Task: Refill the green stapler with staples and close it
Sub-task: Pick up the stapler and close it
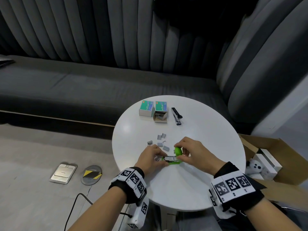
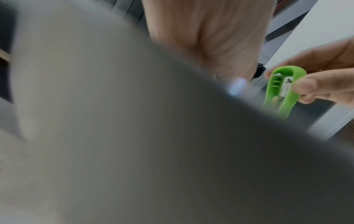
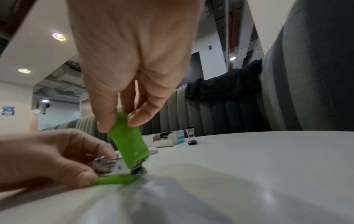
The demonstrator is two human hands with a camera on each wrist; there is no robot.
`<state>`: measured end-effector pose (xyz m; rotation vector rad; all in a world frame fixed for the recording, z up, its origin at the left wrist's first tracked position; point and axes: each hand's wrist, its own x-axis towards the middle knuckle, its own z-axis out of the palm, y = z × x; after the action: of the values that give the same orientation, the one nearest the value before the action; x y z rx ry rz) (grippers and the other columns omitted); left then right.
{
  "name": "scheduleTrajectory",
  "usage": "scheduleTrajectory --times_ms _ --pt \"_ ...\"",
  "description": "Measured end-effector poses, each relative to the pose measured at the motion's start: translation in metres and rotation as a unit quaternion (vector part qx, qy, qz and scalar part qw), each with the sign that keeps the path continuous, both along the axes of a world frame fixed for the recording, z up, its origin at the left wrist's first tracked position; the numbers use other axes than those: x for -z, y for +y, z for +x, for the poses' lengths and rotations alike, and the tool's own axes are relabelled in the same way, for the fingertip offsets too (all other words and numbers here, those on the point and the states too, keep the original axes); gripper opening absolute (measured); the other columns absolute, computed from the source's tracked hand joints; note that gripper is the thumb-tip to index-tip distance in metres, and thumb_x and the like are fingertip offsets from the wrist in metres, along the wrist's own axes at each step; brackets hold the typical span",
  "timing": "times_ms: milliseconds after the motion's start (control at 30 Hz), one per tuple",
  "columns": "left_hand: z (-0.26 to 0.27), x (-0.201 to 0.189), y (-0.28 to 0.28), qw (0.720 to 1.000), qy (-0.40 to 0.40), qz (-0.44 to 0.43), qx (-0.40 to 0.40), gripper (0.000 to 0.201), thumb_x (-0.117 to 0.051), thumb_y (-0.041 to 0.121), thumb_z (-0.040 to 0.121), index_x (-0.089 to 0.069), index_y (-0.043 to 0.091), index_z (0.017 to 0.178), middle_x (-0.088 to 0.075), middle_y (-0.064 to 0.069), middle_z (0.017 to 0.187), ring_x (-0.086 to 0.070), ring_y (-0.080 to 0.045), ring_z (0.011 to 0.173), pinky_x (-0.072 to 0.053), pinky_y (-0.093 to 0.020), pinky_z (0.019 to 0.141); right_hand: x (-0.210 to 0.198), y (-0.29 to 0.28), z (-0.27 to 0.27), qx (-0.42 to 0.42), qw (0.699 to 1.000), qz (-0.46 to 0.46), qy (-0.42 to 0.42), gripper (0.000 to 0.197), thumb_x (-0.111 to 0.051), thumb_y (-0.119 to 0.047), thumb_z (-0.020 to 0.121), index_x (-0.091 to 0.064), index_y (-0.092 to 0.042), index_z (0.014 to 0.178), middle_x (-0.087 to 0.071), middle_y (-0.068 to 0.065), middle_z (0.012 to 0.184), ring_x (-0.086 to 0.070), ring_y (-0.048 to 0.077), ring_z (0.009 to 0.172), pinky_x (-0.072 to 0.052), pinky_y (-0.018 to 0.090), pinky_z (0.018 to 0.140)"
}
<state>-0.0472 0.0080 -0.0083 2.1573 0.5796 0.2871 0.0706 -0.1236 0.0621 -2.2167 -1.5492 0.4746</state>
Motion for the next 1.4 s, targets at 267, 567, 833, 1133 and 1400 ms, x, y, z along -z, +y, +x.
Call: scheduleTrajectory --times_ms 267,567,833,1133,1400 --pt "-0.001 0.001 -0.001 1.000 -0.005 -0.016 -0.001 0.027 -0.078 0.022 0.069 -0.071 0.009 0.091 -0.053 0.000 0.091 -0.053 -0.019 0.095 -0.044 -0.032 0.086 0.014 0.020 -0.012 -0.047 0.995 -0.069 -0.054 0.039 -0.058 -0.027 0.087 -0.052 -0.016 0.124 -0.051 0.005 0.119 -0.043 0.018 0.113 -0.035 0.024 0.090" --pt "-0.002 0.005 -0.002 1.000 -0.009 -0.007 -0.006 0.026 -0.078 0.028 0.068 -0.071 0.012 0.087 -0.053 0.002 0.088 -0.053 -0.020 0.095 -0.045 -0.034 0.084 0.023 0.023 -0.018 -0.045 0.991 -0.106 -0.065 0.036 -0.053 -0.029 0.088 -0.050 -0.016 0.122 -0.054 0.011 0.109 -0.046 0.026 0.106 -0.038 0.034 0.083" --pt "-0.002 0.003 0.003 0.999 0.033 0.004 0.029 0.044 -0.076 0.027 0.071 -0.064 0.017 0.111 -0.047 0.002 0.097 -0.041 -0.009 0.095 -0.028 -0.017 0.074 0.023 0.014 -0.015 -0.004 0.996 -0.086 -0.020 0.033 -0.057 -0.020 0.084 -0.051 -0.021 0.116 -0.063 0.004 0.109 -0.055 0.024 0.100 -0.043 0.034 0.079" --pt "-0.005 -0.011 -0.002 0.963 -0.044 -0.260 0.047 0.028 -0.064 0.008 0.082 -0.062 0.009 0.110 -0.066 -0.007 0.102 -0.060 -0.012 0.090 -0.050 -0.023 0.088 0.016 -0.004 -0.014 0.182 0.961 0.113 0.174 0.022 -0.072 -0.012 0.075 -0.057 -0.016 0.091 -0.066 0.011 0.084 -0.059 0.027 0.079 -0.050 0.030 0.072" --pt "0.002 -0.037 -0.023 0.906 -0.159 -0.391 -0.014 0.013 -0.060 0.013 0.085 -0.063 0.013 0.097 -0.064 -0.023 0.113 -0.061 -0.030 0.107 -0.051 -0.037 0.096 0.007 -0.008 -0.025 0.233 0.910 0.216 0.268 0.022 -0.072 -0.007 0.072 -0.057 -0.012 0.087 -0.067 -0.006 0.077 -0.062 0.005 0.075 -0.053 0.025 0.072"
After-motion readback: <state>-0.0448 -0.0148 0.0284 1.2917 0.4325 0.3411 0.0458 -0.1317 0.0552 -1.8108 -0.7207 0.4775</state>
